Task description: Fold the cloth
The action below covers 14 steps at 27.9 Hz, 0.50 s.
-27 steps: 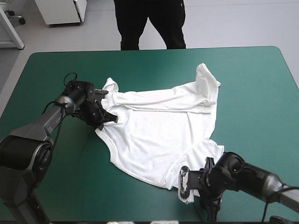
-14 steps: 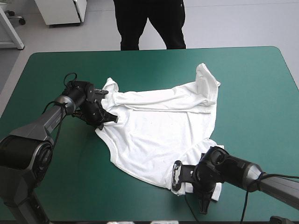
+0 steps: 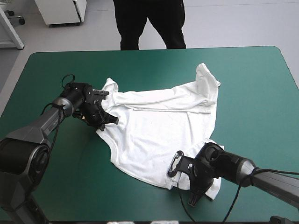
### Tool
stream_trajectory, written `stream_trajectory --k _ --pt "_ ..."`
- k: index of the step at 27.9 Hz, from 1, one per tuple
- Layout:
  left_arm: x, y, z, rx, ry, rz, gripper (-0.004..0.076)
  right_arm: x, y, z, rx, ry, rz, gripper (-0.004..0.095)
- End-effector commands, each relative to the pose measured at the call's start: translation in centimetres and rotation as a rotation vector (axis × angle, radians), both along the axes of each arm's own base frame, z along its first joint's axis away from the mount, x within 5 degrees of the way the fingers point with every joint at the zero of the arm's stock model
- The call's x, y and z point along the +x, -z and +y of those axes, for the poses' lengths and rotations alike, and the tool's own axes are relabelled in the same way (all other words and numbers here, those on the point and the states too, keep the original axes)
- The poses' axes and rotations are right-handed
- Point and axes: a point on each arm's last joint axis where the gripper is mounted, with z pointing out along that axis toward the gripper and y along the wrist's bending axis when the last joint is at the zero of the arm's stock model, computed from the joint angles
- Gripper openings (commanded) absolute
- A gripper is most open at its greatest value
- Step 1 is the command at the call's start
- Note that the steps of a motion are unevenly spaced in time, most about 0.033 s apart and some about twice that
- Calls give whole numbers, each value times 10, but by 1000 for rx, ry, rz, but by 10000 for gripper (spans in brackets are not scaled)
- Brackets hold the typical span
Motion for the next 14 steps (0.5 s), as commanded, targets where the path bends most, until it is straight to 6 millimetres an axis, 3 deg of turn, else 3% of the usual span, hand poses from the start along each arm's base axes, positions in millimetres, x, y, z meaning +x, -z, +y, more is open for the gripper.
stream_trajectory --k 1,8,12,13,14 --pt "-23 -72 -1 -91 0 -204 -9 31 -32 -3 93 87 -259 -17" --pt "-81 -198 12 -178 23 -613 -9 43 -166 -38 249 292 -594 -17" --pt "-114 -268 20 -241 22 -877 -9 32 -245 -58 385 387 -771 -17" --pt "-127 -297 22 -283 21 -991 -9 24 -281 -68 454 422 -855 -17" --pt "-133 -312 23 -306 21 -1049 -9 21 -296 -72 484 426 -892 -17"
